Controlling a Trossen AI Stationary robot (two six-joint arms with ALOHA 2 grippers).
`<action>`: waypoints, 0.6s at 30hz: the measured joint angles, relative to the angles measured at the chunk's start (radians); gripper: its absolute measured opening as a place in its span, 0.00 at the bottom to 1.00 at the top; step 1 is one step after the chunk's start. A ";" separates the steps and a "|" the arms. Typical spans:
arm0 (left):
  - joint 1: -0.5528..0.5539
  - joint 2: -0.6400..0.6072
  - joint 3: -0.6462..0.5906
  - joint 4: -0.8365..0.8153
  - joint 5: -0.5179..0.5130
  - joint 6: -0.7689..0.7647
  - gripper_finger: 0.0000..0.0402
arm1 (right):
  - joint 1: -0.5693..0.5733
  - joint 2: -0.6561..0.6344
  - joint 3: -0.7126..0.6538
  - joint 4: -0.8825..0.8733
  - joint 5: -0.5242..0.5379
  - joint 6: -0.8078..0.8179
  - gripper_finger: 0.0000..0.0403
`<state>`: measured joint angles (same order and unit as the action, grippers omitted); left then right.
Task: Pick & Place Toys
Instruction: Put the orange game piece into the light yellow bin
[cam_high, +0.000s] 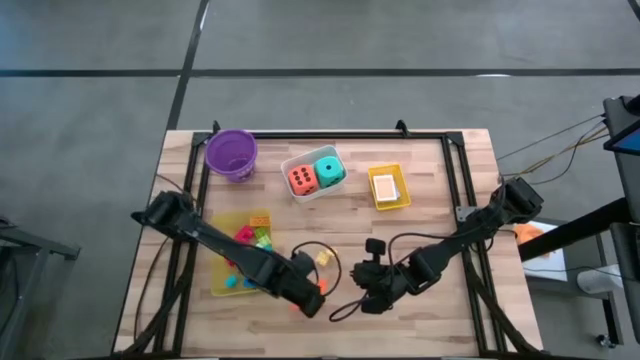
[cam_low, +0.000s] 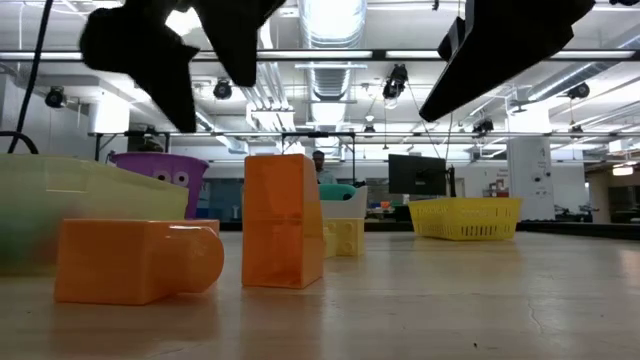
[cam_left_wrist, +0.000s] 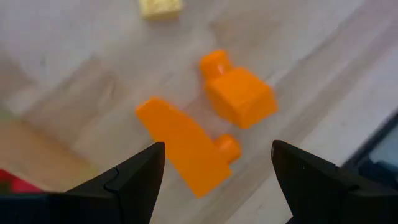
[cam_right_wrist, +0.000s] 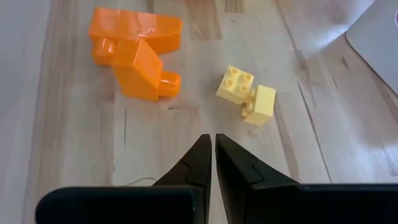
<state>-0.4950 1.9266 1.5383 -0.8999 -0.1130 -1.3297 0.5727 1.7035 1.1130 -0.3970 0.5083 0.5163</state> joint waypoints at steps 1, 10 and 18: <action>0.001 0.004 0.000 -0.006 0.005 -0.037 0.74 | 0.003 0.000 -0.002 0.002 0.000 0.000 0.05; 0.046 0.053 -0.007 -0.072 0.039 -0.141 0.74 | 0.018 0.000 -0.007 0.014 -0.009 -0.028 0.05; 0.071 0.077 -0.042 -0.027 0.077 -0.146 0.74 | 0.019 0.000 0.008 0.012 -0.011 -0.071 0.05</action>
<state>-0.4236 2.0032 1.4959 -0.9268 -0.0363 -1.4753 0.5915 1.7035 1.1209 -0.3849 0.4976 0.4450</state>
